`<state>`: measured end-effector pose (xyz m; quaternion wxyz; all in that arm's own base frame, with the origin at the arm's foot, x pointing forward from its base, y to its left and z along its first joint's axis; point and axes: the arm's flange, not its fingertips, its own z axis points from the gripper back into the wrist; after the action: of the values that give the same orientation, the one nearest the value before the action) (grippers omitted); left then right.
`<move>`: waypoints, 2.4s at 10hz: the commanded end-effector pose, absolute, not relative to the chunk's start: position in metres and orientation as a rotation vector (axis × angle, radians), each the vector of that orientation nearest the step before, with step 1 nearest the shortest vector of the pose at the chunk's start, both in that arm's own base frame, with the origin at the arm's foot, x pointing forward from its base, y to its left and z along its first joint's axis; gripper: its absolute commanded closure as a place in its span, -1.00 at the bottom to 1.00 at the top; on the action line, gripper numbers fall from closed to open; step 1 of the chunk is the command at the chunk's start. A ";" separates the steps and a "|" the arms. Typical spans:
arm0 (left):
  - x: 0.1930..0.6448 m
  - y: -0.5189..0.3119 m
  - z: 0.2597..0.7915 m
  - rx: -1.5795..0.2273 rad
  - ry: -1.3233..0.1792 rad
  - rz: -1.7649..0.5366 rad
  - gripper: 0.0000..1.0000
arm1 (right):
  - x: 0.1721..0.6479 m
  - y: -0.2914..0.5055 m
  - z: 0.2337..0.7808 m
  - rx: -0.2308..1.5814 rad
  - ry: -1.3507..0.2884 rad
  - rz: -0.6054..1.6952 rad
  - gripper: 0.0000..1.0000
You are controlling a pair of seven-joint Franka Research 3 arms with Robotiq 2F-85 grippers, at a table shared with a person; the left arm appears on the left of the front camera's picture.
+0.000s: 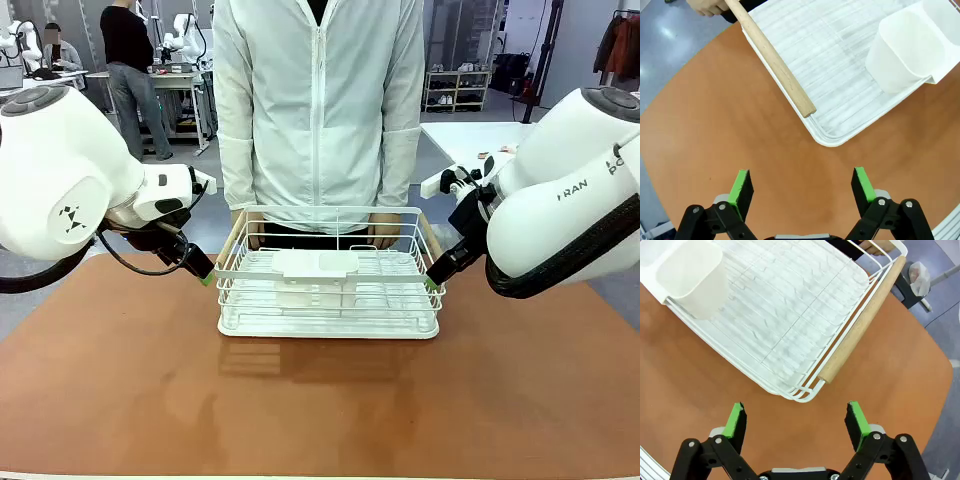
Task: Clean the table.
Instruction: Pick up the Lint Roller when the human hands it over.
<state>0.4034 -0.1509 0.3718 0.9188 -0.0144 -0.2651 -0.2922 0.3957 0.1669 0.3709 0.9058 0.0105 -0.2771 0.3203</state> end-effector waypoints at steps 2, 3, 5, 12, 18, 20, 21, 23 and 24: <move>0.403 -0.151 0.372 -0.030 -0.545 -0.601 -1.00 | 0.396 0.167 0.371 0.022 -0.572 0.661 -1.00; 0.403 -0.151 0.372 -0.030 -0.545 -0.601 -1.00 | 0.396 0.167 0.371 0.022 -0.572 0.661 -1.00; 0.403 -0.151 0.372 -0.030 -0.545 -0.601 -1.00 | 0.396 0.167 0.371 0.022 -0.572 0.661 -1.00; 0.403 -0.109 0.438 -0.333 -0.567 -0.582 -1.00 | 0.392 0.140 0.442 0.278 -0.634 0.604 -1.00; 0.353 0.105 0.471 -1.253 -0.595 -0.443 -1.00 | 0.368 -0.043 0.531 1.151 -0.603 0.311 -1.00; 0.341 0.177 0.448 -1.358 -0.644 -0.182 -1.00 | 0.358 -0.129 0.514 1.260 -0.603 0.026 -1.00; 0.338 0.202 0.439 -1.386 -0.651 -0.091 -1.00 | 0.355 -0.160 0.502 1.283 -0.563 -0.096 -1.00; 0.333 0.241 0.420 -1.373 -0.588 0.047 -1.00 | 0.349 -0.204 0.469 1.245 -0.422 -0.251 -1.00; 0.328 0.257 0.411 -1.372 -0.572 0.086 -1.00 | 0.346 -0.219 0.455 1.244 -0.380 -0.314 -1.00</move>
<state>0.3230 0.2468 0.4036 0.7333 -0.6250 -0.2642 0.0422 0.3378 -0.2229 0.4415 0.7785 0.5798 -0.2041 -0.1265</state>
